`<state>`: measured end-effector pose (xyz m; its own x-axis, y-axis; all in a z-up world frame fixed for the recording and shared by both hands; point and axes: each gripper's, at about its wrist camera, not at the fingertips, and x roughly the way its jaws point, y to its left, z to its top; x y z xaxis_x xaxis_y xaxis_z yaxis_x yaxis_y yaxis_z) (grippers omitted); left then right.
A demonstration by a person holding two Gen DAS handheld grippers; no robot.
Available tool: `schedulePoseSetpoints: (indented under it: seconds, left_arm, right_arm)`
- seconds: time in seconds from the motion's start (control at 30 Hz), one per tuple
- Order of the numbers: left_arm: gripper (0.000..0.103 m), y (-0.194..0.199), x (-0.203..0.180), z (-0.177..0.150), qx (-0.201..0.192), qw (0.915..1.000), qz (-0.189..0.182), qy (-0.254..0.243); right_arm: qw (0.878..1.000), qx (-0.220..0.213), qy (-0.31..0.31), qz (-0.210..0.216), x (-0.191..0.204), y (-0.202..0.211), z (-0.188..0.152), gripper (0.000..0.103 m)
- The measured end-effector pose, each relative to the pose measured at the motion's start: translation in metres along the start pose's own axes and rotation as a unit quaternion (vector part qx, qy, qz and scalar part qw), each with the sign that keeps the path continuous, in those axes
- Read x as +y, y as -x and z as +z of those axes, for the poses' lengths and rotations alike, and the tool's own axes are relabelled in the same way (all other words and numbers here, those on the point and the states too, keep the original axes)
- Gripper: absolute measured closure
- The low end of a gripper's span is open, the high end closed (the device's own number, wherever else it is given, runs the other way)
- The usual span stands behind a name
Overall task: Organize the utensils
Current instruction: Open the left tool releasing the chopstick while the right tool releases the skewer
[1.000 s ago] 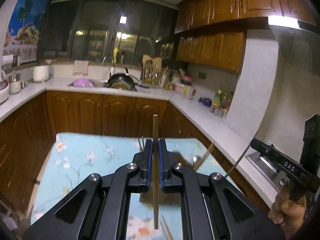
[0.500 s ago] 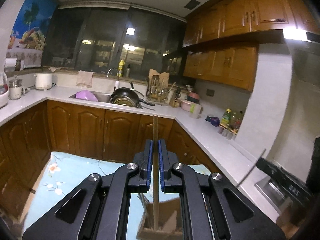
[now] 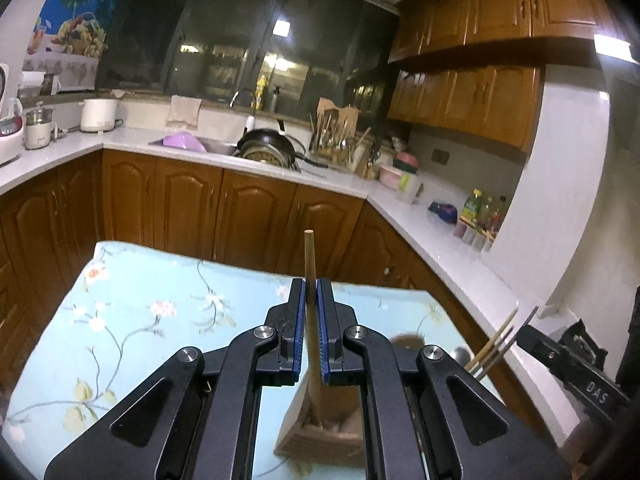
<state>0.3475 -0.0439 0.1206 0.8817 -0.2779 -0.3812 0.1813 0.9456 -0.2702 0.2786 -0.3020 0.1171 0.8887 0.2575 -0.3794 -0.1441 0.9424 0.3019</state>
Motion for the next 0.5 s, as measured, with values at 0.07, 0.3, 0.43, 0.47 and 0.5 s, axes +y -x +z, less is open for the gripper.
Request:
schedulePoseSetpoints:
  seconds: [0.07,0.3,0.43,0.47,0.5]
  left_arm:
    - [0.098,-0.002,0.001,-0.007,0.008,1.0000,-0.001,-0.002]
    - [0.097,-0.001,-0.001,-0.018,0.018,0.9997,0.002,-0.014]
    - [0.097,-0.001,-0.002,-0.015,0.023,0.9996,0.004,-0.016]
    - [0.097,-0.001,-0.003,-0.014,0.024,0.9995,0.005,-0.017]
    - [0.097,-0.001,-0.003,-0.014,0.025,0.9995,0.006,-0.019]
  right_arm:
    - [1.000,0.008,-0.005,-0.002,-0.003,-0.004,-0.007,0.100]
    - [1.000,0.016,-0.016,-0.009,-0.010,-0.006,-0.013,0.100]
    - [1.000,0.020,-0.016,-0.010,-0.008,-0.007,-0.011,0.100]
    - [1.000,0.021,-0.017,-0.008,-0.007,-0.007,-0.012,0.100]
    - [1.000,0.022,-0.019,-0.007,-0.008,-0.007,-0.012,0.100]
